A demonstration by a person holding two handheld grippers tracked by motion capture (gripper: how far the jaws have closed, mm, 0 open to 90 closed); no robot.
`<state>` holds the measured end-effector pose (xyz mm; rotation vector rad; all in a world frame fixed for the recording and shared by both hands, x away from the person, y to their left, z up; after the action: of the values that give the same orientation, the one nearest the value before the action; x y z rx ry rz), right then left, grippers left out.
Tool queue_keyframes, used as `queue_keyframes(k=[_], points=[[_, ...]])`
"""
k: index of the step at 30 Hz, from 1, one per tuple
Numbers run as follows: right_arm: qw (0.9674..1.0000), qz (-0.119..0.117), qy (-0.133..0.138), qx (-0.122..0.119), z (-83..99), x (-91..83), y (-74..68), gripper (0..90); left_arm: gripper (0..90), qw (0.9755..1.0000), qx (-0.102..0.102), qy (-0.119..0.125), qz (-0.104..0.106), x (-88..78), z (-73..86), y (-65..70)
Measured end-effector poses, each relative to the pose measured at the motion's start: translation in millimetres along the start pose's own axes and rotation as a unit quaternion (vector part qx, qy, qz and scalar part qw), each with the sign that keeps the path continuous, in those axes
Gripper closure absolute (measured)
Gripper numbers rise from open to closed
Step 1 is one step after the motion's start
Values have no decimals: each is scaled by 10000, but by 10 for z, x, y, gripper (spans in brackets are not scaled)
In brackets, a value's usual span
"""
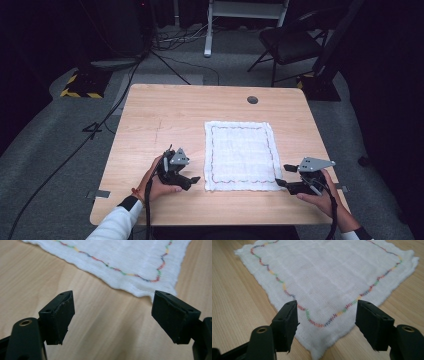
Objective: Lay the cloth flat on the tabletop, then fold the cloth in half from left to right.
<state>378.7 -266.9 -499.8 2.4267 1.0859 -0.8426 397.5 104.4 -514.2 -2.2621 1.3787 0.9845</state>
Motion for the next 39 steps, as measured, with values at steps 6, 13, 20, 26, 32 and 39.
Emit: queue_keyframes(k=[6, 13, 20, 26, 32, 39], points=[[9995, -103, 12, -305, -164, 168, -131, 360, 195, 9997, -82, 44, -246, 82, -118, -221], [9968, -424, -52, -675, -371, 454, -413, 395, 198, 9991, -41, -120, -410, 279, -253, -380], [9894, -878, 74, -1150, -660, 709, -802, 411, 198, 9986, -269, 220, -405, 372, -546, -564], [9837, -1078, 59, -1438, -776, 885, -1049, 425, 199, 9980, -307, 310, -455, 565, -791, -713], [9813, -1153, -31, -1543, -797, 1054, -1155, 447, 198, 9957, -548, 348, -657, 769, -949, -939], [9773, -1283, -117, -1679, -756, 1140, -1264, 461, 218, 9890, -955, 184, -1111, 935, -1000, -1222]])
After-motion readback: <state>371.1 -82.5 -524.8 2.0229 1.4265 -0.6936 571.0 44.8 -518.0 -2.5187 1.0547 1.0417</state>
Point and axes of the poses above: each handheld gripper's, and its own axes: x roughly forward along the jaws, z roughly out of its underside, y roughly to its right, the point moved 6 cm from there along x, roughly forward along the jaws, and after that the axes turned 4 degrees about z, right-handed, at the moved point
